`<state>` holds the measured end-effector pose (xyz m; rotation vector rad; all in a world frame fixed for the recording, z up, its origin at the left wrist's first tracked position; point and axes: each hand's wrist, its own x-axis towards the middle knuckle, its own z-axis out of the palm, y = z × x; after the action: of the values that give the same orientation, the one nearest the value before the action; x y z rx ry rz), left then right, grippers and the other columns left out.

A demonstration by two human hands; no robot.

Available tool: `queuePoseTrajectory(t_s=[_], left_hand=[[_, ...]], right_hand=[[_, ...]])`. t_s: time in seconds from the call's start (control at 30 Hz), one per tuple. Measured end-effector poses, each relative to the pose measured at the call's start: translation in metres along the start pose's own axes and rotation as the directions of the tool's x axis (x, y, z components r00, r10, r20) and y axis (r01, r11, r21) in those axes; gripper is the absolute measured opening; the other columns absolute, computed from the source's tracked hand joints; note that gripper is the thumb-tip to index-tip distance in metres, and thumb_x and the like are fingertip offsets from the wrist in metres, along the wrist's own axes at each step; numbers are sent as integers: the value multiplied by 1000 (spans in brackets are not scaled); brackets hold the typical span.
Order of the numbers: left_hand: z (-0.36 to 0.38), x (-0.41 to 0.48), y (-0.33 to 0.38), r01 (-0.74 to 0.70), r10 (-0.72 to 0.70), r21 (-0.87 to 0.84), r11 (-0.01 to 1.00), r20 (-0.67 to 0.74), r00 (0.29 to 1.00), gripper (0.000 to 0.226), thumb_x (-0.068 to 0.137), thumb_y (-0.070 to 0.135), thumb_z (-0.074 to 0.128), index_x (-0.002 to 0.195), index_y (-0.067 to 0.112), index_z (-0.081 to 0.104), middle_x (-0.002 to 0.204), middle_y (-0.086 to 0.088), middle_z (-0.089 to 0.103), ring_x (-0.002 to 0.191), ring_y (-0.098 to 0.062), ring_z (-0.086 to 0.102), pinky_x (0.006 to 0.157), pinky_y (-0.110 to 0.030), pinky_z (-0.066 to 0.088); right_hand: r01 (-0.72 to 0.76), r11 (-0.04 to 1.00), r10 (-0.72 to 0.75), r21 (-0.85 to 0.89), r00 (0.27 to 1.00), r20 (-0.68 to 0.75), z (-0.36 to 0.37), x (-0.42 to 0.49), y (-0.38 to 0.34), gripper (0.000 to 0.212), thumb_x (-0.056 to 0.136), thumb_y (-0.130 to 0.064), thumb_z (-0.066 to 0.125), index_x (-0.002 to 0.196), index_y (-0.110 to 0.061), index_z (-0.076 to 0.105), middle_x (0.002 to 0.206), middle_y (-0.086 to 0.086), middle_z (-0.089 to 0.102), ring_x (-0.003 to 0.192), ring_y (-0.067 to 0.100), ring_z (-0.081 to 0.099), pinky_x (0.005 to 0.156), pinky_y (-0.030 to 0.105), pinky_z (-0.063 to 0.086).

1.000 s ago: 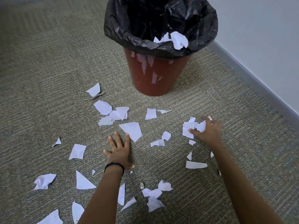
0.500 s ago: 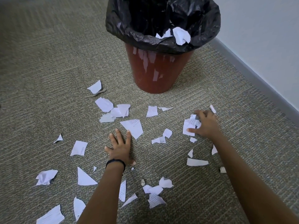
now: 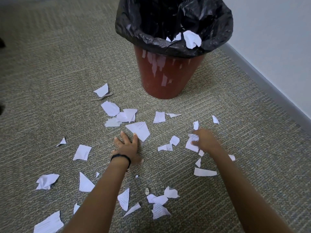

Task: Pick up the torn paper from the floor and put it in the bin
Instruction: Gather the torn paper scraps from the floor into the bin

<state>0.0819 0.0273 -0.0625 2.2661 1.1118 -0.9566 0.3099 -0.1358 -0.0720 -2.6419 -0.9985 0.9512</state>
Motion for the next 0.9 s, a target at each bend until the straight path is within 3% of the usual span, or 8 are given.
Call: queuePoseTrajectory(t_s=[0.13, 0.2, 0.27, 0.33, 0.4, 0.57, 0.73, 0.9], left_hand=[[-13, 11, 7, -83, 14, -159, 984, -396, 918, 63, 90, 36, 55, 139, 7, 27, 141, -25, 29, 125, -42, 40, 99, -46, 42], [-9, 18, 15, -152, 127, -23, 988, -433, 892, 71, 91, 42, 51, 148, 20, 14, 154, -19, 9, 141, -40, 18, 110, -51, 31], [2, 22, 24, -231, 251, 99, 968, -318, 914, 71, 94, 45, 44, 149, 32, 3, 159, -7, -12, 145, -39, -4, 115, -58, 16], [9, 24, 29, -238, 271, 154, 959, -247, 930, 68, 95, 44, 40, 150, 34, -1, 158, -2, -16, 145, -39, -10, 115, -61, 11], [10, 23, 32, -207, 257, 199, 958, -271, 928, 66, 97, 39, 38, 150, 32, 0, 159, -3, -13, 145, -39, -6, 115, -58, 16], [-5, 19, 36, -176, 267, 280, 944, -331, 905, 64, 93, -8, 35, 149, 18, 17, 158, -10, 5, 143, -37, 16, 100, -44, 47], [-16, 17, 30, -170, 282, 306, 937, -374, 883, 37, 90, -11, 37, 123, 2, 48, 127, -15, 47, 114, -30, 53, 87, -37, 48], [-6, 22, 11, -276, 359, 259, 926, -371, 856, 64, 94, -2, 38, 149, 24, 18, 152, -11, 20, 130, -30, 33, 97, -37, 44]], right_hand=[[9, 895, -11, 445, 1000, 4, -58, -29, -44, 35, 85, -10, 65, 119, -4, 56, 116, 15, 60, 78, 20, 62, 57, 18, 49], [196, 762, -71, 617, 973, -221, -100, -51, -75, 9, 87, -8, 62, 95, -12, 59, 108, 8, 63, 77, 13, 63, 56, 17, 52], [416, 626, -62, 660, 870, -489, -142, -70, -104, 13, 88, -6, 59, 78, -8, 50, 97, -1, 61, 80, 8, 64, 62, 18, 54], [568, 485, -72, 665, 784, -617, -175, -76, -127, 16, 88, -6, 59, 89, 7, 51, 98, 12, 59, 86, 12, 67, 67, 21, 56], [589, 418, -136, 691, 793, -594, -199, -73, -144, 35, 88, -10, 61, 111, 14, 50, 111, 24, 56, 87, 17, 69, 66, 21, 55], [318, 553, -259, 770, 944, -204, -235, -35, -171, 26, 89, -14, 62, 111, -2, 55, 115, 12, 61, 85, 17, 72, 67, 19, 57], [448, 575, -169, 684, 883, -437, -232, -15, -175, 68, 85, -32, 62, 143, -12, 32, 145, 4, 38, 125, 16, 47, 102, 33, 46], [689, 444, -68, 572, 663, -746, -217, -41, -166, 42, 88, 4, 45, 127, -12, 48, 125, -8, 50, 126, 10, 46, 108, 30, 41]])
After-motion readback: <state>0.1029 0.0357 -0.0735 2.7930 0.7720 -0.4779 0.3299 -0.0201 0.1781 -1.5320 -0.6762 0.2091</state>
